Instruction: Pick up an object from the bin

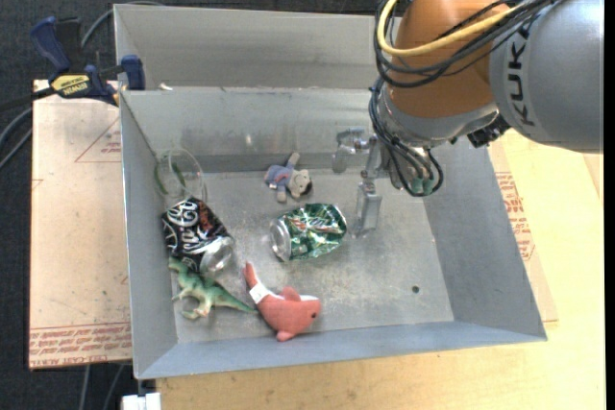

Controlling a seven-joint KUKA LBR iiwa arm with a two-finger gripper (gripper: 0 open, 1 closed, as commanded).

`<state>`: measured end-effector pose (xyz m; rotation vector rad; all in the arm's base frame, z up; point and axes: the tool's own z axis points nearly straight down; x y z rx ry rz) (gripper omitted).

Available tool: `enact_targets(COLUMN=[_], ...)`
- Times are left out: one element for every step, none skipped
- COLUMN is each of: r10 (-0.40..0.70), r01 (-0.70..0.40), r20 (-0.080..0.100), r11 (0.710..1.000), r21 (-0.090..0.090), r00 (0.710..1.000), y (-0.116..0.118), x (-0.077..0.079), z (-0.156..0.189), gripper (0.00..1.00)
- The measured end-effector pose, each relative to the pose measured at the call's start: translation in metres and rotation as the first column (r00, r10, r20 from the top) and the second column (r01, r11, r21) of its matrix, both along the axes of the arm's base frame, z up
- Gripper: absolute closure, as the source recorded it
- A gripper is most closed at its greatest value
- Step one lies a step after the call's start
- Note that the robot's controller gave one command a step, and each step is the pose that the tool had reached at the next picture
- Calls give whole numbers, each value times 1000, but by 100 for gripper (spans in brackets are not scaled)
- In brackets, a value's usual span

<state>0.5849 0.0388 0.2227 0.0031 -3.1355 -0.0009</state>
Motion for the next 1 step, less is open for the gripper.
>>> enact_targets(r10=[-2], r01=[2], r20=[8], r11=[1000], r21=[0], r00=[1000], y=[0], x=[1], z=[5], gripper=[0])
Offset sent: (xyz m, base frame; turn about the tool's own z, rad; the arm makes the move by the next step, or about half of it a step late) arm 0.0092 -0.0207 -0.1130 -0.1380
